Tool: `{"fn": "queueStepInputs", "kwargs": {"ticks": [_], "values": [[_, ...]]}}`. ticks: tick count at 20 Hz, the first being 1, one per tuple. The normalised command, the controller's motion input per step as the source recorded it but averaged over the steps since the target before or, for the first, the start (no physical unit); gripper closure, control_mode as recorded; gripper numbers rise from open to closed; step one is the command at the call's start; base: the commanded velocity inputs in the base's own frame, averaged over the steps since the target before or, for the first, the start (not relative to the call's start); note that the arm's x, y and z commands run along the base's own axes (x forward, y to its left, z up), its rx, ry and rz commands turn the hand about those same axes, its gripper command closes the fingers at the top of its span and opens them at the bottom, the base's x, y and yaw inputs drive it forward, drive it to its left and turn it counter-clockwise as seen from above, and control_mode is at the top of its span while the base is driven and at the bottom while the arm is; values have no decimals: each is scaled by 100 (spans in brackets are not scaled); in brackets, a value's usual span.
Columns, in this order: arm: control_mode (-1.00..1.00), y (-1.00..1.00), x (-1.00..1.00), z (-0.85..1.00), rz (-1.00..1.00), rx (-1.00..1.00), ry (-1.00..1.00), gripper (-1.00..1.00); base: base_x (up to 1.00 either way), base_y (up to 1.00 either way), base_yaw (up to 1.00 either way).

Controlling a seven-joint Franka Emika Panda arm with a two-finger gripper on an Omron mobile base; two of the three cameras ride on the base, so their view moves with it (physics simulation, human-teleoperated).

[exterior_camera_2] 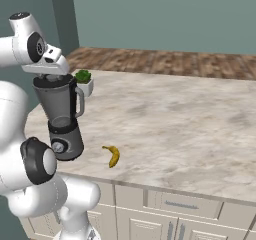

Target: Open the blender lid, put the banana in the blender, close the lid, and start the blender.

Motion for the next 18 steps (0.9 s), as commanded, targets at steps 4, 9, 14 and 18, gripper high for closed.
{"fn": "queueStepInputs", "kwargs": {"ticks": [4, 9, 14, 18], "values": [[-100, 3, 0, -33, 0, 0, 2, -100, 0, 0, 0], [-100, 0, 0, -43, 0, 0, 3, 100, 0, 0, 0], [-100, 0, 0, -46, 0, 0, 3, 100, 0, 0, 0], [-100, 0, 0, -40, 0, 0, 3, 100, 0, 0, 0]]}}
